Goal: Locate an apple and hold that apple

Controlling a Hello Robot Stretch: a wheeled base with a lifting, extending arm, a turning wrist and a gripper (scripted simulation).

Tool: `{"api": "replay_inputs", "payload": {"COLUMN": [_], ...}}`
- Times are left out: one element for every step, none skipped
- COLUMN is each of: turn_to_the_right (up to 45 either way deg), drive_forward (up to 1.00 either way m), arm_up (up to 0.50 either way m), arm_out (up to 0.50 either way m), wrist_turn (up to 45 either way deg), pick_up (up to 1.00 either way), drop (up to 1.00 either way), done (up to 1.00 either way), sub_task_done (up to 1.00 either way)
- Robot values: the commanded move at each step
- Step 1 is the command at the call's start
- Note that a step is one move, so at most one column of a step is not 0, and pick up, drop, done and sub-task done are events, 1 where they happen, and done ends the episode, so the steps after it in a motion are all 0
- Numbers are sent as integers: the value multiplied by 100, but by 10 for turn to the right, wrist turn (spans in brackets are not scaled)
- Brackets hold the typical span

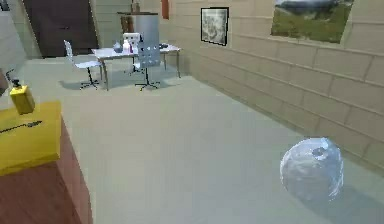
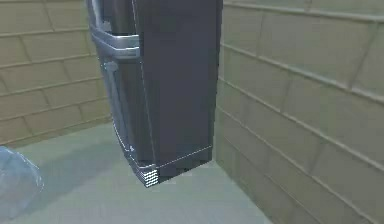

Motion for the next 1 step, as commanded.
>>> {"api": "replay_inputs", "payload": {"turn_to_the_right": [450], "drive_forward": [0], "arm_up": [0], "arm_out": [0], "wrist_turn": [0], "pick_up": [0], "drop": [0], "done": [0], "sub_task_done": [0]}}
